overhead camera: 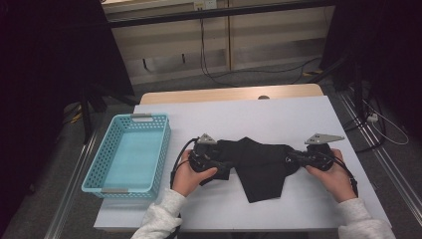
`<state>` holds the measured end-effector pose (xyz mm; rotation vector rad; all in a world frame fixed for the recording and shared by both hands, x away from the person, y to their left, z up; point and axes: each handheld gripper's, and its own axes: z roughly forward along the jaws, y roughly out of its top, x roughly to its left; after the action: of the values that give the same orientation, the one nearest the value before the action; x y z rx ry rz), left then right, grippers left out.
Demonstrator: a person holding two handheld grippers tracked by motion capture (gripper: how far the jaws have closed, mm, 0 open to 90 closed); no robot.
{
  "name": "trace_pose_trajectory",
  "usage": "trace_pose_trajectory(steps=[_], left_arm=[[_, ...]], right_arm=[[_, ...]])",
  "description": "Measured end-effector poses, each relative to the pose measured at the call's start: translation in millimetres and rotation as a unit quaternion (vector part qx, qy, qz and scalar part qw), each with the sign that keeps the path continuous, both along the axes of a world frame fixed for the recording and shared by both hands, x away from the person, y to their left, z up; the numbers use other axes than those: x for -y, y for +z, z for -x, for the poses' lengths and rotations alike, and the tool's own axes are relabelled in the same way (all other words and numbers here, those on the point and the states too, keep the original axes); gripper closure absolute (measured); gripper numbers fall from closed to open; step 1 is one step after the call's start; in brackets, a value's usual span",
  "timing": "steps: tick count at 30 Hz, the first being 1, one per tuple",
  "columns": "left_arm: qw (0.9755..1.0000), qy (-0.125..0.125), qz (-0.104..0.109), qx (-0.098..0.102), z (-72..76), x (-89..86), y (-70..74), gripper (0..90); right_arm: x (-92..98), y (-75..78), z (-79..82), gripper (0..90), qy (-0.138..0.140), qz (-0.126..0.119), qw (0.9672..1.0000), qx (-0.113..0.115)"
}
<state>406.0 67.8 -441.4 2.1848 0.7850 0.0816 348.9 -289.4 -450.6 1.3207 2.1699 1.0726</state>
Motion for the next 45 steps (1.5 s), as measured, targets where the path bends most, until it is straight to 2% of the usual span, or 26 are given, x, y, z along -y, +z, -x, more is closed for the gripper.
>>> trace_pose_trajectory(steps=[3, 6, 9, 13, 15, 17, 19, 22, 24, 26, 28, 29, 31, 32, 34, 35, 36, 39, 41, 45], left_arm=[[1.0, -0.004, -0.003, -0.006, -1.7, 1.0, -6.8, 29.2], [1.0, -0.002, -0.001, 0.001, -2.0, 0.8, -8.8, 30.1], [0.9999, 0.01, -0.005, 0.001, -2.8, -2.8, -8.6, 48.6], [0.9986, 0.045, 0.011, -0.026, -6.6, -13.2, -3.1, 73.6], [0.9976, 0.051, 0.023, -0.041, -8.3, -18.2, 0.8, 81.3], [0.9973, 0.055, 0.029, -0.039, -10.0, -21.9, 4.9, 82.9], [0.9958, 0.069, 0.047, -0.038, -12.4, -28.2, 10.6, 82.9], [0.992, 0.095, 0.071, -0.043, -18.8, -44.1, 16.3, 83.0], [0.9903, 0.113, 0.072, -0.036, -21.7, -52.1, 16.0, 80.8], [0.9884, 0.129, 0.075, -0.031, -23.9, -57.0, 15.8, 71.4], [0.988, 0.136, 0.072, -0.017, -23.0, -59.1, 18.1, 59.0], [0.9881, 0.135, 0.072, -0.015, -22.2, -59.2, 19.2, 51.0], [0.9894, 0.123, 0.077, -0.007, -19.6, -57.5, 21.6, 43.6], [0.9908, 0.115, 0.071, 0.003, -18.0, -55.3, 22.3, 41.6], [0.9923, 0.107, 0.063, 0.008, -15.7, -50.8, 23.2, 36.0], [0.9923, 0.104, 0.066, 0.011, -14.5, -48.7, 23.4, 35.3], [0.994, 0.091, 0.059, 0.016, -13.2, -46.2, 24.5, 35.0], [0.9959, 0.067, 0.054, 0.026, -10.8, -38.0, 27.2, 32.4], [0.9965, 0.055, 0.058, 0.023, -9.8, -32.5, 27.3, 32.5], [0.9986, 0.03, 0.035, 0.027, -8.2, -20.4, 21.2, 35.8]], right_arm=[[0.2, 0.6, 0.8, 82.0, -0.003, -0.002, 1.0, -0.001], [1.3, 0.7, 0.9, 82.1, -0.004, -0.002, 1.0, 0.002], [1.8, 0.8, 1.4, 82.1, -0.005, -0.002, 1.0, 0.001], [1.9, 0.4, 1.6, 82.6, -0.004, -0.002, 1.0, 0.002], [2.2, 0.1, 1.6, 83.1, -0.004, -0.002, 1.0, 0.001], [2.4, 0.4, 1.7, 83.5, -0.004, -0.004, 1.0, 0.003], [2.4, 1.7, 2.1, 83.7, -0.006, -0.008, 0.9999, 0.009], [1.3, 4.6, 2.7, 83.7, -0.003, -0.014, 0.9998, 0.016], [-0.9, 5.9, 2.2, 83.6, 0.0, -0.02, 0.9996, 0.021], [-4.4, 5.5, 1.0, 81.2, 0.002, -0.016, 0.9996, 0.022], [-6.3, 4.0, -0.9, 76.5, -0.004, -0.009, 0.9997, 0.022], [-6.6, 3.2, -1.7, 74.8, -0.008, -0.008, 0.9997, 0.023], [-6.1, 3.2, -1.4, 71.3, -0.011, -0.008, 0.9996, 0.023], [-5.9, 3.5, -1.1, 69.1, -0.012, -0.008, 0.9996, 0.023], [-5.0, 4.3, -0.2, 67.2, -0.015, -0.006, 0.9995, 0.025], [-4.1, 4.9, 0.2, 64.3, -0.016, -0.008, 0.9995, 0.027], [-3.8, 5.2, 0.5, 62.7, -0.018, -0.008, 0.9995, 0.027], [-3.1, 6.0, 1.2, 57.9, -0.02, -0.006, 0.9994, 0.029], [-2.7, 5.8, 1.0, 54.7, -0.023, -0.007, 0.9993, 0.028], [-0.6, 6.4, 1.3, 50.4, -0.026, -0.009, 0.9992, 0.029]])
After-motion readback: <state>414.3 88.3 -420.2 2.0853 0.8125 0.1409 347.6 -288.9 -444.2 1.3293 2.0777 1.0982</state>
